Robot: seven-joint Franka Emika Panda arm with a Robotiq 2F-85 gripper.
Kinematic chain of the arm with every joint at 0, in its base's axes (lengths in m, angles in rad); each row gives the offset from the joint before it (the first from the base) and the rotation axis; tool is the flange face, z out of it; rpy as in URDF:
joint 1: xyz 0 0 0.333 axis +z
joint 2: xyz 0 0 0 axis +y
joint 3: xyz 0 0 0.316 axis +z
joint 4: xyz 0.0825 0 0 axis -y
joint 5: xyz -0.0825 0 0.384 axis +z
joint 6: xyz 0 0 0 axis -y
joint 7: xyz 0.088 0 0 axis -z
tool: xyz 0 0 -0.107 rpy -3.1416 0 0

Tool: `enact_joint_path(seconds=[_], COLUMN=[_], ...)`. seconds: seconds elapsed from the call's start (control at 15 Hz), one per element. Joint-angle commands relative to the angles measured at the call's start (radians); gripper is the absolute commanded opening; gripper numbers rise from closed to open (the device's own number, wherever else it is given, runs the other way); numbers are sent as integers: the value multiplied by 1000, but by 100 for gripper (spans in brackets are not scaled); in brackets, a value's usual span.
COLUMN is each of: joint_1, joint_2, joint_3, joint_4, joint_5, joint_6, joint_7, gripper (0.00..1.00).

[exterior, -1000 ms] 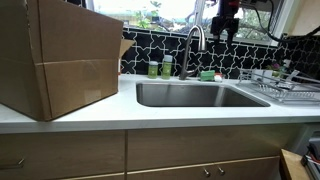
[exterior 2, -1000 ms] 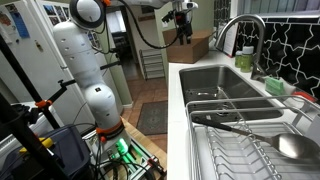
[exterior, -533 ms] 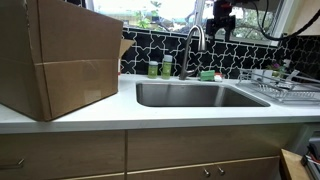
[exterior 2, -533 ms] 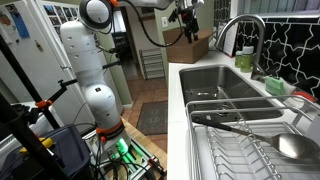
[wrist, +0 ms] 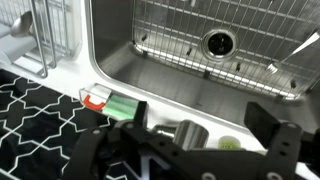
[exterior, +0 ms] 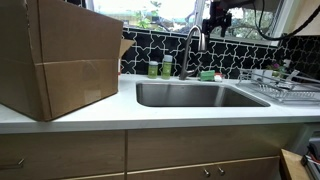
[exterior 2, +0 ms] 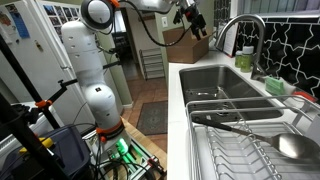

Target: Move the faucet to the left and the push the handle downwards

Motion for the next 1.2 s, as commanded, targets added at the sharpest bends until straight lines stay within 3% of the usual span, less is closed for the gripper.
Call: enact_joint_path(seconds=[0.0, 0.2, 0.8, 1.13], joint_1=[6, 4, 1, -4], joint_2=[17, 35, 43, 36], joint_3=[-19, -35, -69, -78], joint_4=[-39, -62, -131, -169], joint_5=[-98, -117, -249, -257], joint_6=[176, 298, 445, 517], joint_7=[115, 187, 292, 321], gripper=[100, 100, 100, 100])
